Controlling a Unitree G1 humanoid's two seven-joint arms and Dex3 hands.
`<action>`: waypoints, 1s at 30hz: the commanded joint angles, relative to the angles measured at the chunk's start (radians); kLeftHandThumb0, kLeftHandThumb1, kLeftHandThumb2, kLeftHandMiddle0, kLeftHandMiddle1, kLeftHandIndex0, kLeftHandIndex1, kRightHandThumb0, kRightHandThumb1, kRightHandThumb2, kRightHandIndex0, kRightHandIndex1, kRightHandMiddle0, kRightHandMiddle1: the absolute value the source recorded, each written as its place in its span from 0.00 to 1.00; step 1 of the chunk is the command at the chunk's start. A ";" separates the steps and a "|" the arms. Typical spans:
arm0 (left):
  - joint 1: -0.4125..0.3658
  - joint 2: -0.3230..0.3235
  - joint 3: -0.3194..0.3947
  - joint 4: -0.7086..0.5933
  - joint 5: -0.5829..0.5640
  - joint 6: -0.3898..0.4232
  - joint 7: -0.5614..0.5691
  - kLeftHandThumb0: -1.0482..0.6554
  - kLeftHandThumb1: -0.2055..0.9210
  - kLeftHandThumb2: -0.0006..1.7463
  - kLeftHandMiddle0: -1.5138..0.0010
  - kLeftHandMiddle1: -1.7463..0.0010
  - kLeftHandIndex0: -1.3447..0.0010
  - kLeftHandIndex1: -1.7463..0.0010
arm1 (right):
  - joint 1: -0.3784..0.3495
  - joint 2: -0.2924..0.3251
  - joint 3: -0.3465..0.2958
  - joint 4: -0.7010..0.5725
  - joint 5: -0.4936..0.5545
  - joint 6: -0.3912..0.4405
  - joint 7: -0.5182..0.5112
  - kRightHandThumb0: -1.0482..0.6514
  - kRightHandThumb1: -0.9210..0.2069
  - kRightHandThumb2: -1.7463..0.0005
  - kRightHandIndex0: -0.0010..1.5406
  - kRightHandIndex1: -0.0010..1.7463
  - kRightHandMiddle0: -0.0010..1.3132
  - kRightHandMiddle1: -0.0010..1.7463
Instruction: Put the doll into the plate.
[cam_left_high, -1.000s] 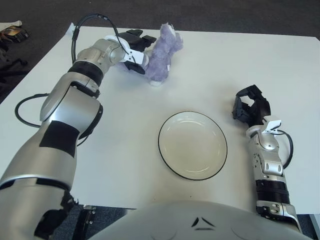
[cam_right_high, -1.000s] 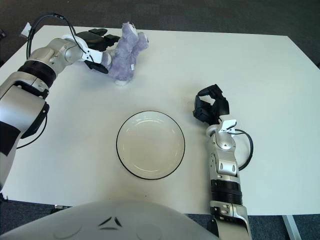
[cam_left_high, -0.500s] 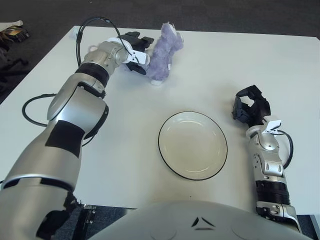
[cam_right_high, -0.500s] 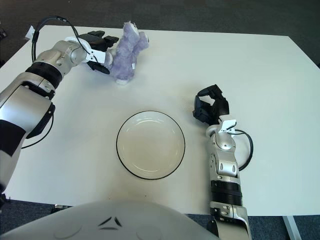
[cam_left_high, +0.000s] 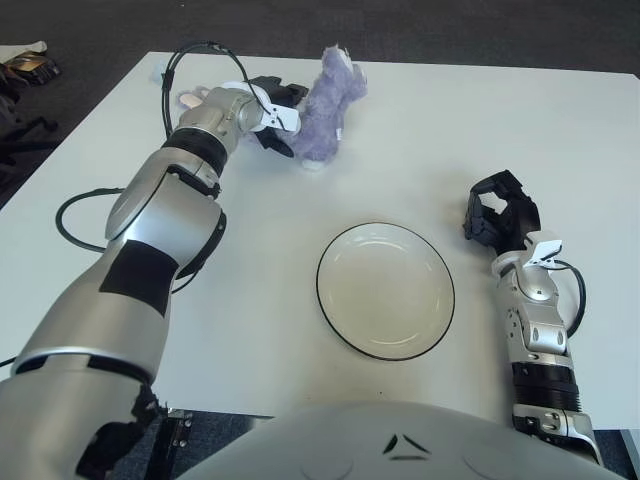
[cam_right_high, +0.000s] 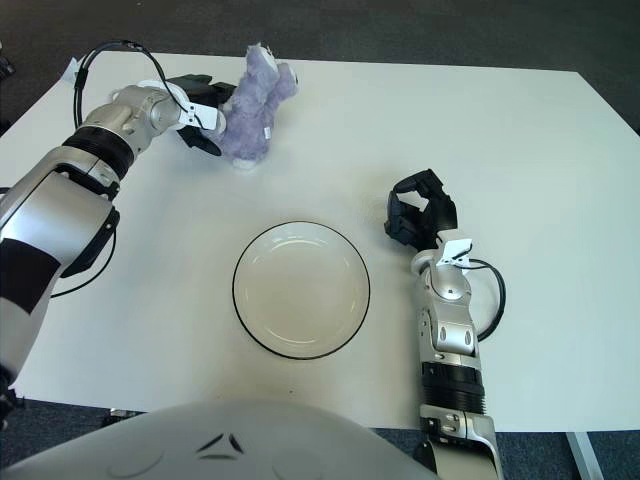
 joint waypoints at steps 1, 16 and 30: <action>-0.001 -0.010 0.041 0.014 -0.050 0.021 -0.116 0.28 0.37 0.53 0.99 1.00 1.00 0.84 | 0.060 0.018 0.009 0.034 0.002 0.032 0.013 0.37 0.35 0.39 0.80 1.00 0.35 1.00; 0.030 -0.023 0.007 0.016 -0.028 0.013 -0.155 0.50 0.22 0.68 0.96 0.98 1.00 0.72 | 0.065 0.023 0.006 0.033 0.042 -0.006 0.070 0.36 0.41 0.34 0.82 1.00 0.39 1.00; 0.076 -0.031 0.011 0.024 -0.040 0.015 -0.093 0.49 0.20 0.69 0.93 0.85 1.00 0.62 | 0.077 0.037 0.005 0.005 0.061 0.017 0.076 0.36 0.41 0.34 0.84 1.00 0.39 1.00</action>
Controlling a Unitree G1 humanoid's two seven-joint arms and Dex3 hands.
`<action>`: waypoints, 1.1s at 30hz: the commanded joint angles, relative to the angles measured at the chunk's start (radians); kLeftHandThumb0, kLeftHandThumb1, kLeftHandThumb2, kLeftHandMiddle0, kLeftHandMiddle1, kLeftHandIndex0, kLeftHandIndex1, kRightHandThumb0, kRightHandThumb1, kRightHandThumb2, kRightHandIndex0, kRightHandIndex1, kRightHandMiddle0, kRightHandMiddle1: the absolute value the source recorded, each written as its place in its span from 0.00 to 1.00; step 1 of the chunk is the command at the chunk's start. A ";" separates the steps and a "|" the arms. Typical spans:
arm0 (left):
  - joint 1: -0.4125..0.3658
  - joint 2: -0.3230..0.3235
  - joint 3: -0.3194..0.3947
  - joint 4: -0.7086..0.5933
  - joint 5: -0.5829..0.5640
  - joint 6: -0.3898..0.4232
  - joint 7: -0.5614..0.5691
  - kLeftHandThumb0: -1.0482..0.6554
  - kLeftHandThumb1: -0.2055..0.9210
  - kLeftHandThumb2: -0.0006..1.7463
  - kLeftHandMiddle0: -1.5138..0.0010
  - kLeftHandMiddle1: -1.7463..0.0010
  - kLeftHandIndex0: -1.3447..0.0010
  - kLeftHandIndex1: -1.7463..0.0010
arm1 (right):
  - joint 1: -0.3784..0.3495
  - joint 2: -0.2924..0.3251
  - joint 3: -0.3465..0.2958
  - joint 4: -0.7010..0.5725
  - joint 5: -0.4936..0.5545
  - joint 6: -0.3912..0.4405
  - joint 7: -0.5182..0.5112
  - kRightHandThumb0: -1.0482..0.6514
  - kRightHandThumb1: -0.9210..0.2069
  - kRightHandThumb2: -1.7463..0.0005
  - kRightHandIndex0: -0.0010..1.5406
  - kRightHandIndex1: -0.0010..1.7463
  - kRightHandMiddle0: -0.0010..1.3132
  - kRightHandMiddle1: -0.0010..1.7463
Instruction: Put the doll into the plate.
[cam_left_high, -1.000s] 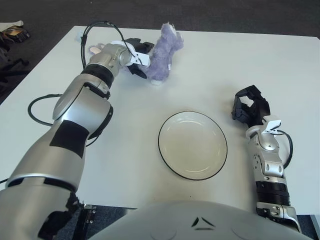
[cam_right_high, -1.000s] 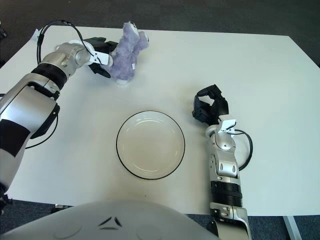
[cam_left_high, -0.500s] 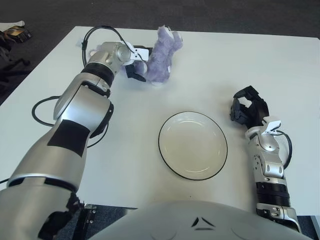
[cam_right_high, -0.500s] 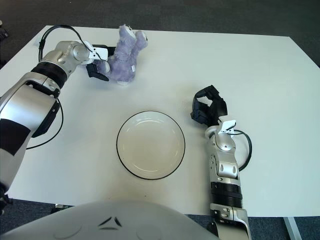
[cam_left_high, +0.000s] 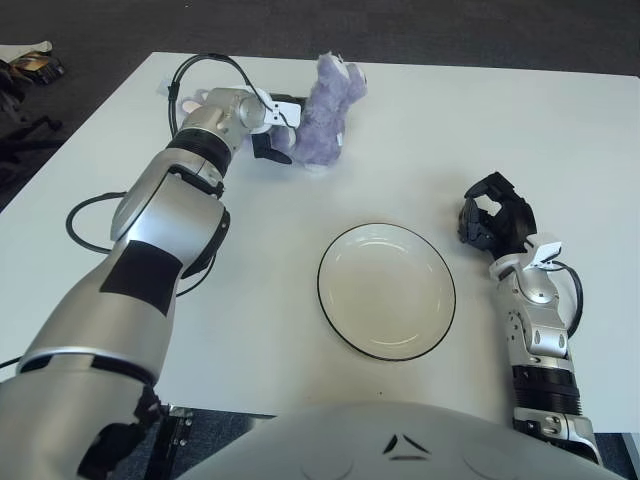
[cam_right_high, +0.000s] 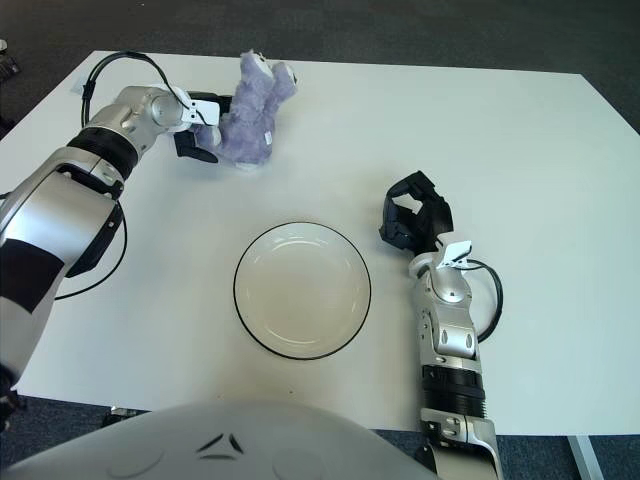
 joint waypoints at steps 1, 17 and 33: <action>0.065 -0.020 -0.006 0.025 0.007 0.002 -0.011 0.49 0.20 0.69 0.94 0.81 1.00 0.62 | 0.063 0.026 0.006 0.018 0.014 0.031 0.005 0.36 0.41 0.34 0.84 1.00 0.39 1.00; 0.096 -0.037 -0.008 0.020 0.012 0.047 0.067 0.53 0.17 0.71 1.00 0.66 1.00 0.64 | 0.072 0.028 0.007 -0.017 0.017 0.070 0.006 0.36 0.41 0.35 0.83 1.00 0.38 1.00; 0.132 -0.071 -0.037 0.024 0.036 0.153 0.170 0.82 0.17 0.83 1.00 0.68 1.00 0.82 | 0.082 0.021 0.012 -0.017 0.018 0.060 0.033 0.36 0.39 0.36 0.83 1.00 0.37 1.00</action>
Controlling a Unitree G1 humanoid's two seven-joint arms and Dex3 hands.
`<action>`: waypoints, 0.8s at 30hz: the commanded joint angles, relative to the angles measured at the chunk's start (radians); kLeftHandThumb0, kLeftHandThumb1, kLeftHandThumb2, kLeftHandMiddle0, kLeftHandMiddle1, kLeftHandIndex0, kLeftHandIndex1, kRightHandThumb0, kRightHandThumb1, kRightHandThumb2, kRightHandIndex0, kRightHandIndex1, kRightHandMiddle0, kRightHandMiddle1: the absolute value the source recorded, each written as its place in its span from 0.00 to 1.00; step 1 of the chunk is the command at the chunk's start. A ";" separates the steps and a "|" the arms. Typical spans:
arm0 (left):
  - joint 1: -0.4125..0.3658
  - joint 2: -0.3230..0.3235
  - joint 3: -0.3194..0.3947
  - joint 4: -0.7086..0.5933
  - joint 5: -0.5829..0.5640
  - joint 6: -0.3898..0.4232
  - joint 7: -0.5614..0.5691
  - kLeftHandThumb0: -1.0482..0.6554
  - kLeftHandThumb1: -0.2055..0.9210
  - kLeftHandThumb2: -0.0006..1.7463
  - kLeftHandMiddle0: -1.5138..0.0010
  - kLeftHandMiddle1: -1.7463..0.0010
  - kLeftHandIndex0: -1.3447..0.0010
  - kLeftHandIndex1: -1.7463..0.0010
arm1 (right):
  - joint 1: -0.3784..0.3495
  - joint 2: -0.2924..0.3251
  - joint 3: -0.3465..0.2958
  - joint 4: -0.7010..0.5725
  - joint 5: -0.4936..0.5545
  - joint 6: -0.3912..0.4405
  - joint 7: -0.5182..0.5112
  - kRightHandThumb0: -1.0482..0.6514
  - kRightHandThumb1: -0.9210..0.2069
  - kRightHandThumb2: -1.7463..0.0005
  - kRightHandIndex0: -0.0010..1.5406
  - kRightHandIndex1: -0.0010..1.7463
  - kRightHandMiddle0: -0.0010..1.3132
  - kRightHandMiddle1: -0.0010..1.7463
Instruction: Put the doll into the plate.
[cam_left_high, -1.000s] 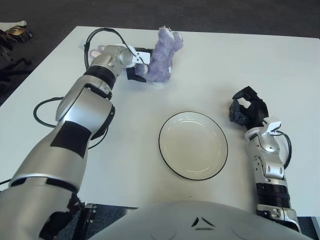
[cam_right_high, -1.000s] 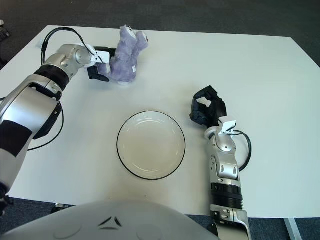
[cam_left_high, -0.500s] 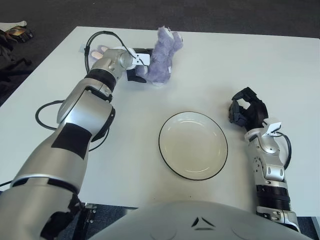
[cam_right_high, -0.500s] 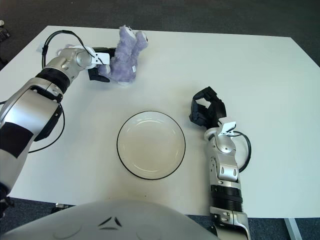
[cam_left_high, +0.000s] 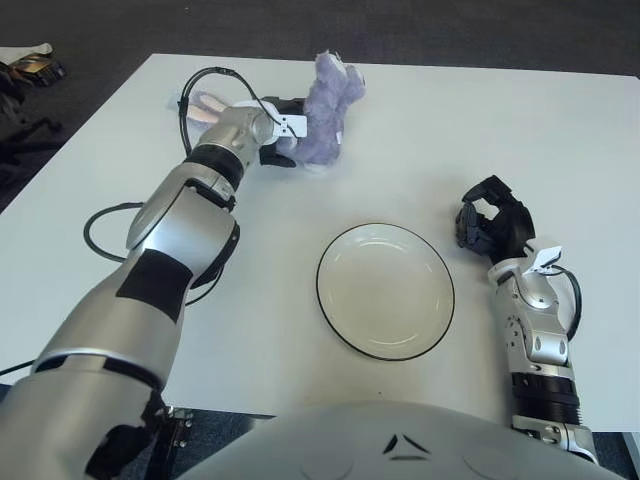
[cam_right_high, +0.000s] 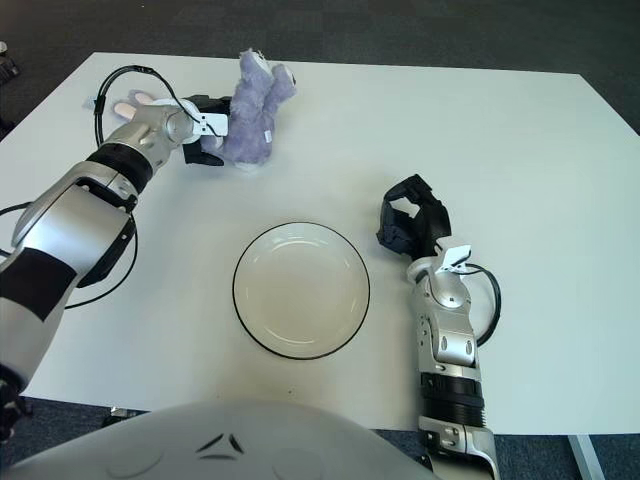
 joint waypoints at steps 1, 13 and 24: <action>0.078 -0.015 -0.010 0.031 0.010 0.016 -0.016 0.82 0.18 0.83 1.00 0.67 1.00 0.81 | 0.052 0.012 0.005 0.032 0.013 0.030 0.012 0.36 0.39 0.36 0.83 1.00 0.37 1.00; 0.087 -0.014 -0.042 0.024 0.042 -0.005 0.084 0.80 0.18 0.84 1.00 0.57 1.00 0.59 | 0.050 0.012 0.000 0.022 0.019 0.046 0.022 0.36 0.38 0.37 0.83 1.00 0.36 1.00; 0.094 -0.004 -0.070 0.026 0.072 -0.061 0.161 0.71 0.20 0.82 0.97 0.29 1.00 0.34 | 0.051 0.019 -0.001 0.005 0.009 0.074 0.001 0.36 0.38 0.37 0.83 1.00 0.37 1.00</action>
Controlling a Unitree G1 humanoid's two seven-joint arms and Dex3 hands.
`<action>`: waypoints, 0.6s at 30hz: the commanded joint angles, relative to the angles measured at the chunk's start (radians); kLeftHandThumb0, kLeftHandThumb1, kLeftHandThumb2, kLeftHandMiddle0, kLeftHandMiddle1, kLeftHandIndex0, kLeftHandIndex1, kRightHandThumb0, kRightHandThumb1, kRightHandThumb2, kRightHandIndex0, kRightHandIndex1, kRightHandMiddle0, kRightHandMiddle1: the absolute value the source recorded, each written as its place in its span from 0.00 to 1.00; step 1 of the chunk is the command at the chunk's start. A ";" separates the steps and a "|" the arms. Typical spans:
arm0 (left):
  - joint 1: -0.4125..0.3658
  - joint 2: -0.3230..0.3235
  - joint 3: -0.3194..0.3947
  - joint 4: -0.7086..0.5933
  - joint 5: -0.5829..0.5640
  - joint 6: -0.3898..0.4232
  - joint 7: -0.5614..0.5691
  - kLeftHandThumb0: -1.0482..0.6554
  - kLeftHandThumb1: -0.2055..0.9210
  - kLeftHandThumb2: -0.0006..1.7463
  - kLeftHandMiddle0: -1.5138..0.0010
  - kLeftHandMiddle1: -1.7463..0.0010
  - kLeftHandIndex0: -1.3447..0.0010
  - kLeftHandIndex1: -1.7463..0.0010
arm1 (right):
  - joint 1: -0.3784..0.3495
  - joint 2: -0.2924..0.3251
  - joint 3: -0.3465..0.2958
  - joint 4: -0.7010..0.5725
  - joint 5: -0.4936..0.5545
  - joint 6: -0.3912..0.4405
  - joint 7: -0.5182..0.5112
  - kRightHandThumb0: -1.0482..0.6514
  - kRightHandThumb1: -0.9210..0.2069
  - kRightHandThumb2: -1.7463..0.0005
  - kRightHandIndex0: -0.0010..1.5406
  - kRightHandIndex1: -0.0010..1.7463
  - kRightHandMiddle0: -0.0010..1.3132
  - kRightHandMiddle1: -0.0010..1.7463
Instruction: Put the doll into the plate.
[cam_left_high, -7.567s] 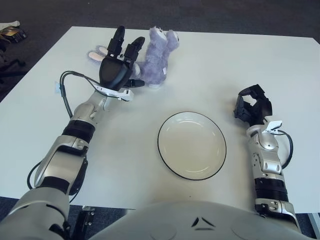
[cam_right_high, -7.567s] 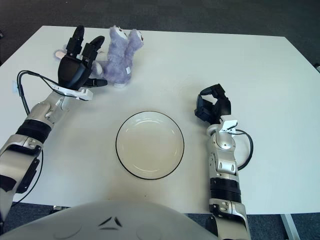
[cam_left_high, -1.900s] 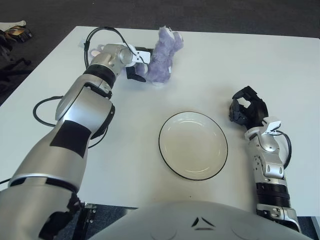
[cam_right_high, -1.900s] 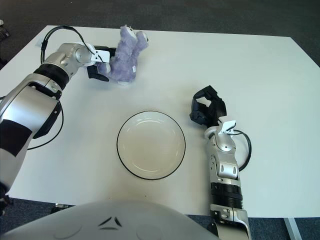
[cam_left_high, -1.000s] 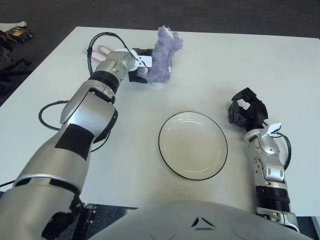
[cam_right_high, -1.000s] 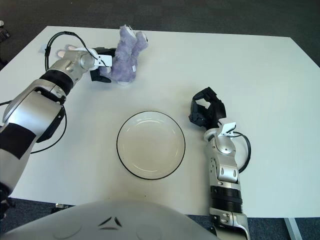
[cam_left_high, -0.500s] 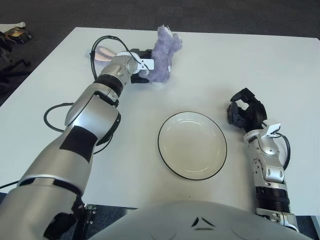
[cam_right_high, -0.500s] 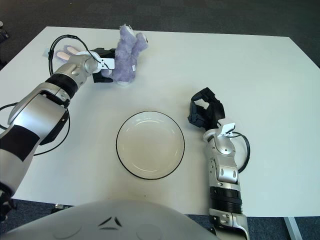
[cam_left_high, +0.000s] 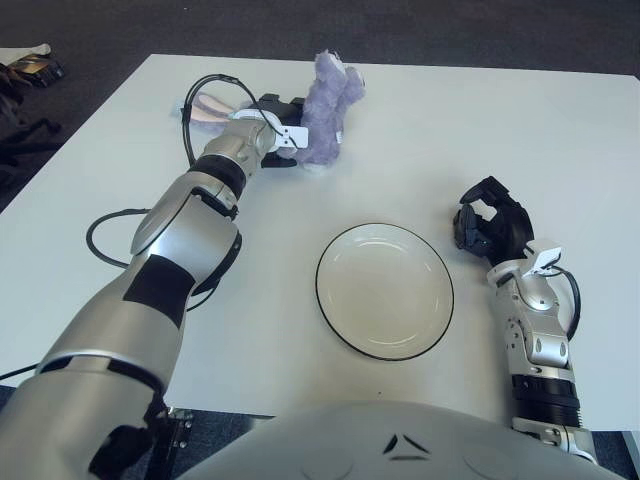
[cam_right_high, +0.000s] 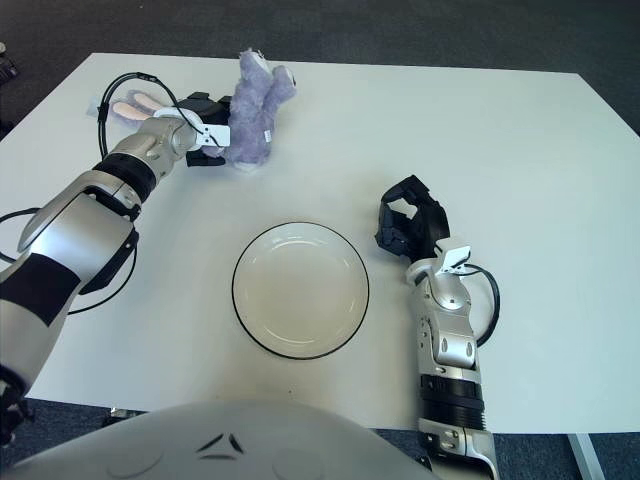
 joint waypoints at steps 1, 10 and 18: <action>0.062 -0.003 -0.018 0.025 0.019 -0.022 -0.013 0.70 0.20 0.82 0.96 0.28 1.00 0.32 | 0.041 0.018 0.003 0.024 0.007 0.045 -0.009 0.36 0.38 0.37 0.83 1.00 0.37 1.00; 0.067 0.001 -0.022 0.026 0.021 -0.031 0.017 0.67 0.22 0.81 0.92 0.30 1.00 0.25 | 0.040 0.021 -0.001 0.031 0.019 0.033 0.003 0.36 0.39 0.36 0.83 1.00 0.37 1.00; 0.075 -0.001 -0.026 0.025 0.028 -0.025 0.065 0.66 0.27 0.81 0.90 0.27 1.00 0.14 | 0.037 0.018 0.000 0.045 0.014 0.012 0.015 0.36 0.39 0.36 0.83 1.00 0.37 1.00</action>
